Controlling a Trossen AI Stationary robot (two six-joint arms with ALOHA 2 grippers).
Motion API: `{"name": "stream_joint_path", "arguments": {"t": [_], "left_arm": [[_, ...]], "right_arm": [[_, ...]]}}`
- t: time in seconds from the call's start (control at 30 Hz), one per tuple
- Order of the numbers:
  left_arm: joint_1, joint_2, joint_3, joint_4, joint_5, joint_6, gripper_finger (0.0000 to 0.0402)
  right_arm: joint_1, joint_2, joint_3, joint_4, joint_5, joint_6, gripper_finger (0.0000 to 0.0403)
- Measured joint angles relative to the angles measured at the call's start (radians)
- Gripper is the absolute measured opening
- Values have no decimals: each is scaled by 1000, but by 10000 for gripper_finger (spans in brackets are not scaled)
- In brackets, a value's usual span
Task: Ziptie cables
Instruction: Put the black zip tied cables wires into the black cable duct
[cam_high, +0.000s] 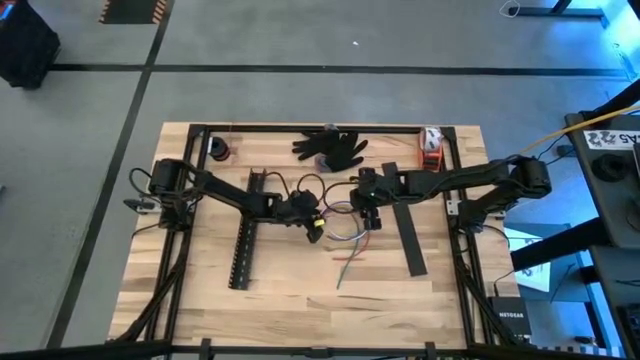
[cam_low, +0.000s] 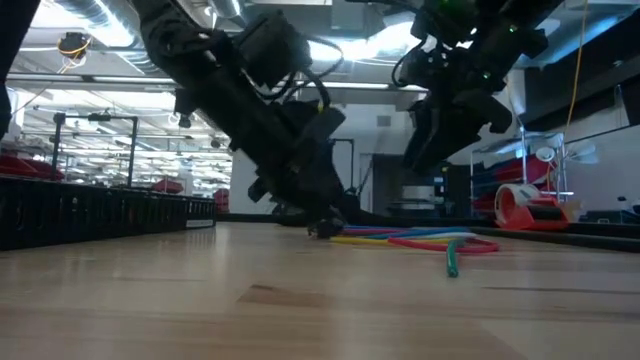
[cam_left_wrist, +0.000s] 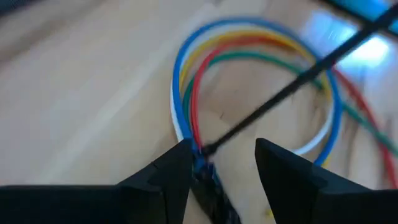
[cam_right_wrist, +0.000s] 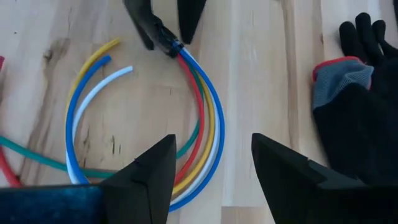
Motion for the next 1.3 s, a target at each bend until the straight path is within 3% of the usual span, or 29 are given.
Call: {"name": "stream_joint_path", "arguments": {"t": [0.23,0.3,0.43,0.47,0.57,0.73,0.87,1.0,1.13,1.3], "left_arm": [[-28,58,7,-59,-70,11,159],[-31,60,6,-73,-90,23,132],[-30,44,6,-103,-73,81,40],[-29,27,10,-128,-64,84,35],[-36,-40,28,-252,-52,68,35],[-46,-252,127,-512,-46,29,44],[-66,-411,211,-772,-58,-92,44],[-80,-556,254,-920,-127,-251,44],[-78,-623,250,-1074,-200,-380,45],[-64,-658,250,-1130,-255,-438,46]], "right_arm": [[0,0,0,5,-1,78,202],[1,0,0,16,-1,131,202],[1,0,0,41,-35,269,202],[1,0,0,48,-55,293,202],[1,0,0,84,-105,318,202],[1,0,0,166,-142,302,202],[1,0,0,265,-142,250,202],[1,0,0,384,-188,237,202],[2,0,2,475,-293,245,202],[2,14,34,487,-297,202,202]]}}
